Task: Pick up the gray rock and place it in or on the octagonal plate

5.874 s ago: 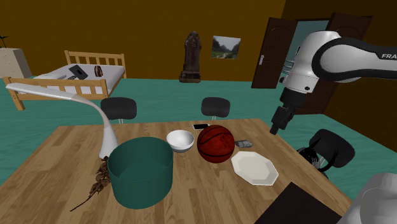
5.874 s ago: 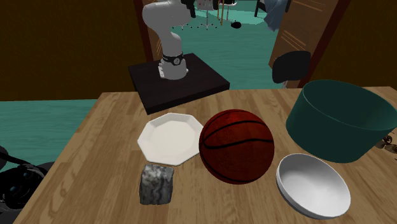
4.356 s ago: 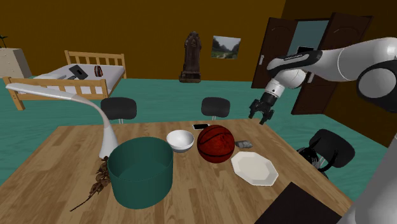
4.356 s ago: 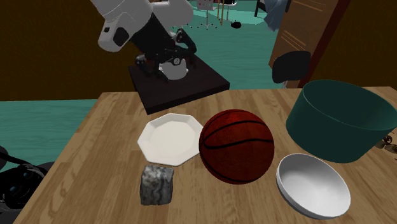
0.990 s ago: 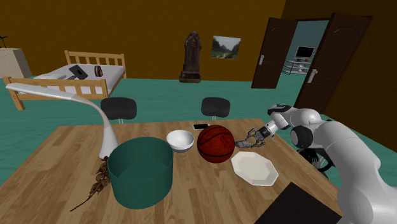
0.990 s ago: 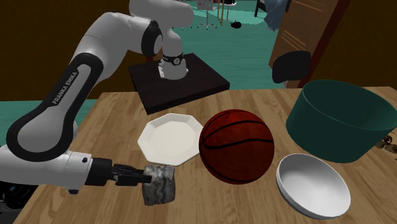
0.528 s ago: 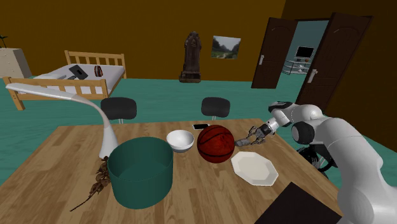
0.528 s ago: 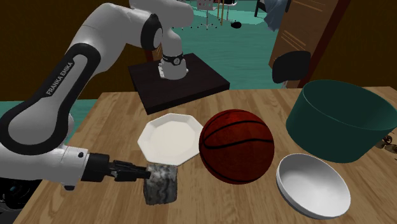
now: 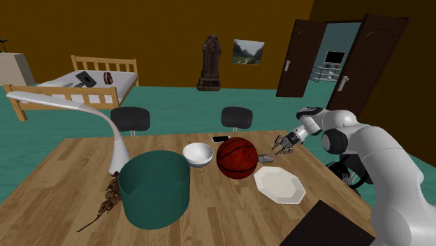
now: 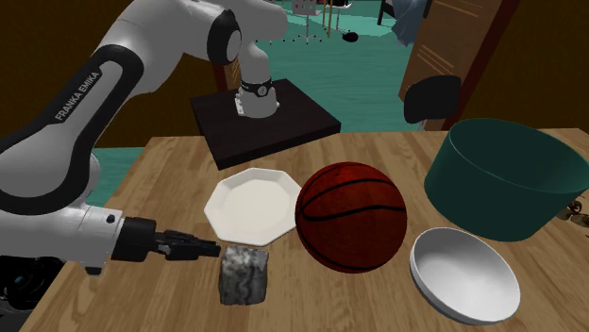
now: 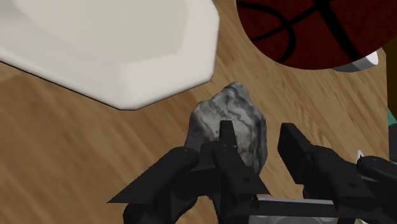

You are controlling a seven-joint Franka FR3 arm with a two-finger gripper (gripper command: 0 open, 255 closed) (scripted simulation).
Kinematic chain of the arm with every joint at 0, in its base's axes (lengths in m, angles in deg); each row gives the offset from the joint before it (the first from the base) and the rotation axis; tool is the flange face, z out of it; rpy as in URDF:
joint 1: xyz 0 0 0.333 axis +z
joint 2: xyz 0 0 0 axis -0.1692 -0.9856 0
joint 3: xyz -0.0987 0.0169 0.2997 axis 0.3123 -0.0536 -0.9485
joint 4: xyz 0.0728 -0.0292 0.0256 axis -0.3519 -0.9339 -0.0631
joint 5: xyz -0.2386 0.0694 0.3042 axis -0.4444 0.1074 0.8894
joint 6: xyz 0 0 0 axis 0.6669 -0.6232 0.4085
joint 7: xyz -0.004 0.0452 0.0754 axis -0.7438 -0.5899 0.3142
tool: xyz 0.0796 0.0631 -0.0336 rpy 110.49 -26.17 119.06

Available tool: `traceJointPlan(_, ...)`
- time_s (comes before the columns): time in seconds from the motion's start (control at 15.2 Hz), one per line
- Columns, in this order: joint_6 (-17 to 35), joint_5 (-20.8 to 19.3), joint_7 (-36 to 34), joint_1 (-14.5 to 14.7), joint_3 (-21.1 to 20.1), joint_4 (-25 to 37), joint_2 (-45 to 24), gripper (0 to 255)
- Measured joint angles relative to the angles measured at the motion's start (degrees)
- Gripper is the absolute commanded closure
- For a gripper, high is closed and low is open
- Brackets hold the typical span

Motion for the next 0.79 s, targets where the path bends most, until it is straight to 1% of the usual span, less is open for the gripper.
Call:
traceJointPlan(0.13, -0.25, 0.32, -0.19, -1.07, -0.51, 3.43, -3.18, 0)
traceJointPlan(0.2, -1.16, 0.58, -1.46, -2.62, -1.15, 9.18, -7.25, 0)
traceJointPlan(0.26, -1.51, 0.75, -2.28, -3.21, -1.52, 11.98, -9.35, 0)
traceJointPlan(0.4, -0.87, 0.96, -2.02, -2.96, -1.76, 12.11, -10.18, 0)
traceJointPlan(0.59, 0.9, 1.26, -0.89, -1.52, -1.87, 8.93, -9.14, 0)
traceJointPlan(0.73, 2.47, 1.51, 0.28, -0.23, -1.91, 5.63, -7.89, 0)
traceJointPlan(0.79, 2.75, 1.58, 0.36, -0.03, -1.98, 5.46, -7.94, 0)
